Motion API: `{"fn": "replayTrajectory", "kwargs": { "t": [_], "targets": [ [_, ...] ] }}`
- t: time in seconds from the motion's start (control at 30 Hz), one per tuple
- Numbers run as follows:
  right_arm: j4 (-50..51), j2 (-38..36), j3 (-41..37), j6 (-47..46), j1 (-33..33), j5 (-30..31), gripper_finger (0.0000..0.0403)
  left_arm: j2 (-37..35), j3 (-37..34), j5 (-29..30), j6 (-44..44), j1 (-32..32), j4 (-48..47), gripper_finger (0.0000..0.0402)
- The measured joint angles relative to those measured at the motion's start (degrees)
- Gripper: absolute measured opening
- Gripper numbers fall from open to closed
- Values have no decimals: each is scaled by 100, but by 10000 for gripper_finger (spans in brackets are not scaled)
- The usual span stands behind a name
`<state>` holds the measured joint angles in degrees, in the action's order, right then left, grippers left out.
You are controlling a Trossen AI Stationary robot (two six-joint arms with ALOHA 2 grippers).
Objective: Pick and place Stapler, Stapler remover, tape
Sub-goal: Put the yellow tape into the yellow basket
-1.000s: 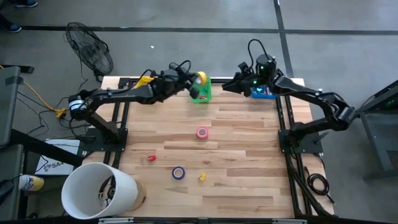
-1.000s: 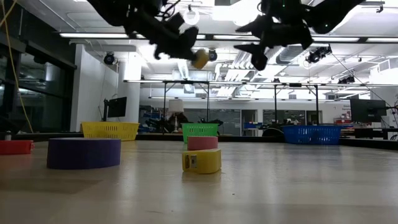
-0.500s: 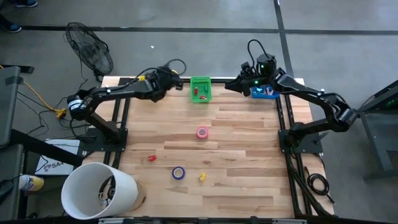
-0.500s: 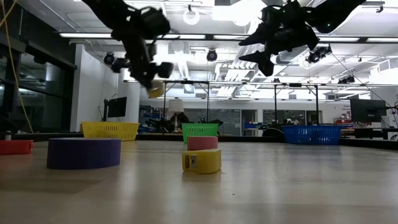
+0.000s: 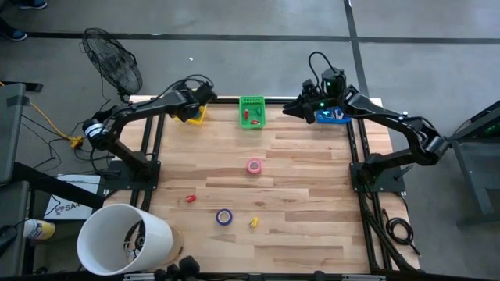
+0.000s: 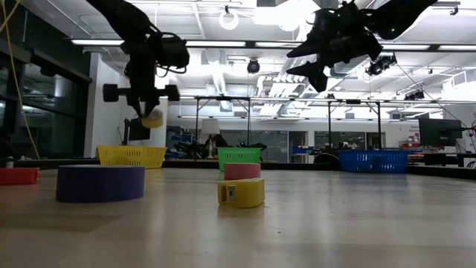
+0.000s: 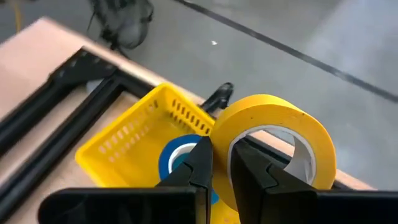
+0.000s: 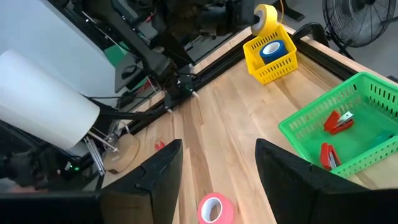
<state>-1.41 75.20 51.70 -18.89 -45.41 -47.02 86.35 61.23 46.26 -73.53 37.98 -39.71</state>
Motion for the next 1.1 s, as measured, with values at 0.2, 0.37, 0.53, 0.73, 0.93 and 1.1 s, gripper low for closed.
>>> {"fn": "replayTrajectory", "kwargs": {
  "t": [0.2,0.37,0.53,0.73,0.93,1.1],
  "targets": [
    [7,0,-2,234,0,-1,193,233,2,35,-1248,30,-441,31],
    [7,0,-2,327,0,-1,193,483,0,258,-2402,30,-971,31],
    [10,0,-1,400,0,-1,193,670,0,400,-3212,30,-1312,31],
    [15,0,-2,460,0,-1,193,1015,0,397,-3820,31,-1569,32],
    [33,0,-1,456,1,-1,193,1286,0,434,-4077,75,-1645,32],
    [99,0,-1,446,1,-3,193,1315,0,680,-4071,150,-1805,32]
  ]
}}
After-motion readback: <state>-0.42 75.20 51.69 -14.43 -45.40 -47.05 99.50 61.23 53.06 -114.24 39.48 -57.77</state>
